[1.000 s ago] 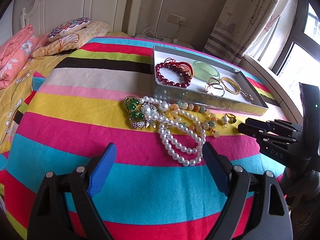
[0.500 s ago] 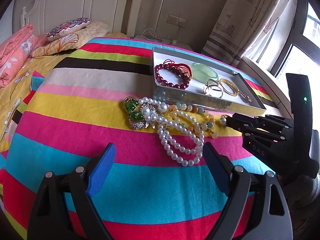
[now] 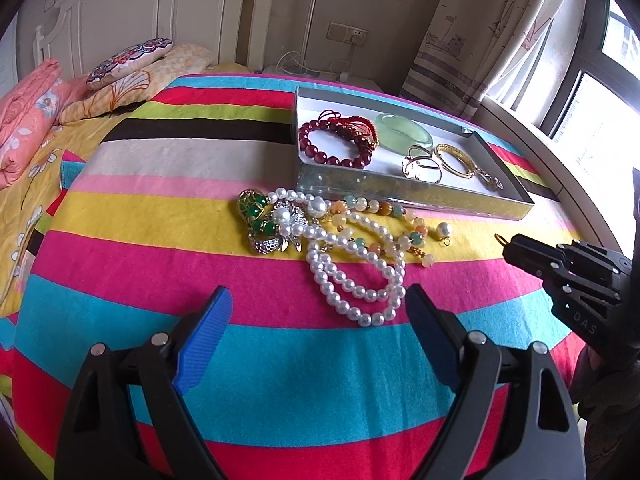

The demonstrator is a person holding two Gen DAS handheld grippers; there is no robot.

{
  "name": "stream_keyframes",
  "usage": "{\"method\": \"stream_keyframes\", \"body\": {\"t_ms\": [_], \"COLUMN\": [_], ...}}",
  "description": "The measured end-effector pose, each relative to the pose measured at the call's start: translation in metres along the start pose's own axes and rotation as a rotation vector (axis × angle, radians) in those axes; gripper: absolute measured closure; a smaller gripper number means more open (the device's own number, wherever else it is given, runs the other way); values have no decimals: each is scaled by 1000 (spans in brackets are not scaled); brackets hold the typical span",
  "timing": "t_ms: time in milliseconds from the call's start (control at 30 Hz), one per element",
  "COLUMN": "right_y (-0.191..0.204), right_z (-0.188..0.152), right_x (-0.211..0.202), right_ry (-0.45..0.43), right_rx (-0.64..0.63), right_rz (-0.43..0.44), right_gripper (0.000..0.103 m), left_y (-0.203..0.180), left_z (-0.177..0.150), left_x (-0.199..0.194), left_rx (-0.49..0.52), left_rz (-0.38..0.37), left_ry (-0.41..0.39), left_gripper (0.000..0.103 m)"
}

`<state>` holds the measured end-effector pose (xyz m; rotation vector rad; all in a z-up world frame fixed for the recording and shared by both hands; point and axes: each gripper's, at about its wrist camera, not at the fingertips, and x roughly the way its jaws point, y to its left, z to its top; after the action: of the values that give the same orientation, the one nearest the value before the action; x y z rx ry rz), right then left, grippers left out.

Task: Organize jewelry
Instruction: 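Grasp the green-stone gold ring with the right tool while the left tool grasps the pearl earring, then lower the ring into the box with the right tool while the left tool drops the pearl earring in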

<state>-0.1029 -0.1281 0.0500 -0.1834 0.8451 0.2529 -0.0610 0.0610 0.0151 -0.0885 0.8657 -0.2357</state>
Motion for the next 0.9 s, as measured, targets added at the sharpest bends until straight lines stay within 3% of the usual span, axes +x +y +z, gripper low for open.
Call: {"method": "stream_keyframes", "body": {"t_ms": [100,300,433,600,667,900], "right_y": [-7,-26,-40,-48,-52,-61], "right_z": [-4,-13,-20,-24,-25,-28], "right_x": [-8,-17,-17,-23,-24,-26], "right_ry": [-15,-29,-27,-40,-44,-60], "right_rx": [15,53,91,105,117,146], "right_rz": [7,10,28,40,46,86], "right_gripper": [88,88,88,88,88,88], "left_y": [-7,-55,-88,-115,-120,-114], "left_z": [-1,0,12,25,29,44], "left_x": [-5,3,16,41,54,75], "left_rx": [41,167,232,271,272,257], "left_rz": [15,-43,-125,-187,-173,-78], "left_ry": [-18,17,28,70,96,107], "left_gripper": [20,31,50,59,64,66]}}
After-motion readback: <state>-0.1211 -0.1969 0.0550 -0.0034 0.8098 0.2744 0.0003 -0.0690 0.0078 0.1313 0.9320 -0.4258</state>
